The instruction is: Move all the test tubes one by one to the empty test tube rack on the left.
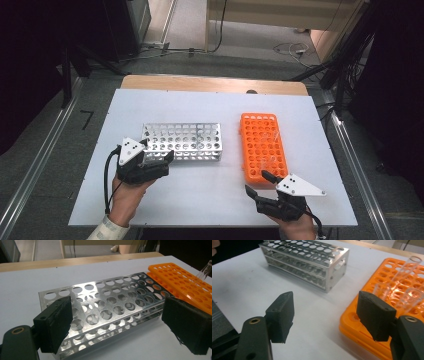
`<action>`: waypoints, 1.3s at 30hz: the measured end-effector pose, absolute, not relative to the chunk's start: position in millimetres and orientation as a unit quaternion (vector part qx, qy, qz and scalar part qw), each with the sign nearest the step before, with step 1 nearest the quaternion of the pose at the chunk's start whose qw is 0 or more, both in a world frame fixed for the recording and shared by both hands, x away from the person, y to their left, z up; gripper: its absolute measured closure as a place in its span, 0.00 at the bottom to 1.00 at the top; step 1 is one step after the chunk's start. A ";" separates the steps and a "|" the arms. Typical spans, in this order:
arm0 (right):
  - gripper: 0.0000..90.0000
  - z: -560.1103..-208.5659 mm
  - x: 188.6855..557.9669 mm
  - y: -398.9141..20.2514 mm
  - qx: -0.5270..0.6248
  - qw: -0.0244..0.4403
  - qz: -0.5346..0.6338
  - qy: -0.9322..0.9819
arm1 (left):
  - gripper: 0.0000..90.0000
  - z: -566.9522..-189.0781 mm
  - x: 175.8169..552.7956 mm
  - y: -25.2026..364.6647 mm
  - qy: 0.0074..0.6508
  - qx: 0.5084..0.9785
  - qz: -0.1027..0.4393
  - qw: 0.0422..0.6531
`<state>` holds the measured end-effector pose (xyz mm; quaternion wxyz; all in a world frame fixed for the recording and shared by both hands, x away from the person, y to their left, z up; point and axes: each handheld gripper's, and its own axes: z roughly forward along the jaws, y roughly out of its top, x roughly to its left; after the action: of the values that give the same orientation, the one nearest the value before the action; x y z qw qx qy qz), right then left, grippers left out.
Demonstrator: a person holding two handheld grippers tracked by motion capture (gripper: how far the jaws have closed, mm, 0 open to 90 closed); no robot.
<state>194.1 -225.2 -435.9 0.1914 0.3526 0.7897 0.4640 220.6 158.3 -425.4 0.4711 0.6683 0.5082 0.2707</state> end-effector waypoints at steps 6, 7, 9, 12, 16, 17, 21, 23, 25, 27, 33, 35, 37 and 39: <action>0.34 -443.3 201.1 -230.1 0.369 0.199 0.455 0.785 | 0.10 -428.8 221.3 156.6 0.508 0.672 0.269 0.467; 0.35 -444.7 202.2 -230.7 0.371 0.204 0.453 0.785 | 0.10 -428.9 221.4 156.7 0.508 0.672 0.269 0.466; 0.40 -448.1 204.5 -232.4 0.374 0.208 0.452 0.782 | 0.10 -429.2 221.9 157.3 0.508 0.674 0.266 0.465; 0.43 -454.8 210.7 -236.3 0.384 0.212 0.445 0.781 | 0.09 -429.2 221.5 157.2 0.509 0.672 0.266 0.468; 0.47 -461.2 217.2 -240.1 0.398 0.212 0.440 0.777 | 0.09 -428.9 221.3 156.1 0.507 0.670 0.267 0.471; 0.49 -462.4 218.2 -240.2 0.399 0.211 0.439 0.777 | 0.08 -428.9 221.3 156.0 0.506 0.672 0.267 0.470; 0.54 -467.8 224.4 -240.4 0.407 0.224 0.428 0.775 | 0.07 -428.7 221.6 156.2 0.507 0.671 0.264 0.472; 0.56 -469.0 227.0 -241.4 0.409 0.224 0.429 0.774 | 0.06 -428.7 221.7 156.8 0.507 0.670 0.261 0.474; 0.58 -470.5 228.9 -241.4 0.410 0.223 0.427 0.774 | 0.06 -428.6 222.1 157.3 0.510 0.669 0.259 0.475; 0.60 -471.9 229.8 -240.3 0.408 0.225 0.426 0.776 | 0.06 -428.7 222.6 157.6 0.512 0.669 0.255 0.475; 0.63 -475.7 234.4 -235.1 0.405 0.233 0.421 0.778 | 0.06 -428.7 223.1 157.8 0.510 0.669 0.247 0.482; 0.64 -476.7 235.7 -233.9 0.408 0.233 0.421 0.776 | 0.06 -429.0 223.3 157.7 0.512 0.668 0.245 0.481; 0.66 -477.9 237.1 -233.4 0.408 0.236 0.421 0.775 | 0.06 -429.2 223.3 157.7 0.512 0.669 0.245 0.480; 0.67 -478.9 238.1 -232.5 0.409 0.236 0.419 0.775 | 0.06 -429.3 222.9 157.5 0.509 0.669 0.243 0.483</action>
<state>238.1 -232.5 -478.9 0.2360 0.4088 0.7755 0.4193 222.9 157.5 -429.3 0.4833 0.6694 0.5090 0.2435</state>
